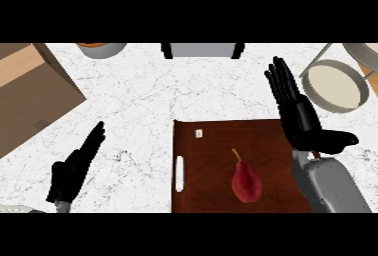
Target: Pick the pear from the tray and place it in the tiered basket
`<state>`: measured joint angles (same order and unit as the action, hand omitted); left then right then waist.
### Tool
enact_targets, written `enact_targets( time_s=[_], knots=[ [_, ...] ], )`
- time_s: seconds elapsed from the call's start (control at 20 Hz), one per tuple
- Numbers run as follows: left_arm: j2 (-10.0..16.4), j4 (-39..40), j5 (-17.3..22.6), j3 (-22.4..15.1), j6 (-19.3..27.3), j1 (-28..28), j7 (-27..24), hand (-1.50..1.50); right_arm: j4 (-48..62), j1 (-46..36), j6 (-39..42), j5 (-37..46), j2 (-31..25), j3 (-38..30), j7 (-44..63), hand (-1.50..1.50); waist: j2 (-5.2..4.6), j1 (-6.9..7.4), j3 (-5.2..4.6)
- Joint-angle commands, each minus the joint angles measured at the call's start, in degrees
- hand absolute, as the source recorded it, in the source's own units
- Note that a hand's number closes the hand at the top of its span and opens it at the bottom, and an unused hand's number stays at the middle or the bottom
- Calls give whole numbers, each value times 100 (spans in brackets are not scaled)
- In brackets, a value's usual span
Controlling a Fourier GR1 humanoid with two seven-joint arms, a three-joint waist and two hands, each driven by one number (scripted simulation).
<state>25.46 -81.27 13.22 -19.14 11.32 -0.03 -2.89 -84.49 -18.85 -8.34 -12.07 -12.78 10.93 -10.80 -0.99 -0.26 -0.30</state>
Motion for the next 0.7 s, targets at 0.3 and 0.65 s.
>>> enact_targets(
  time_s=[0.3, 0.65],
  knots=[
    [-467, -281, -149, 345, 667, -514, -243, 0, 104, 277, 676, -3039, 1023, -1878, -655, 150, 99, -467, 353],
    [-770, -605, -482, 147, 1103, -959, 151, 0, 1109, 713, 4812, -4317, -585, -1121, 884, -150, 85, 24, 58]
  ],
)
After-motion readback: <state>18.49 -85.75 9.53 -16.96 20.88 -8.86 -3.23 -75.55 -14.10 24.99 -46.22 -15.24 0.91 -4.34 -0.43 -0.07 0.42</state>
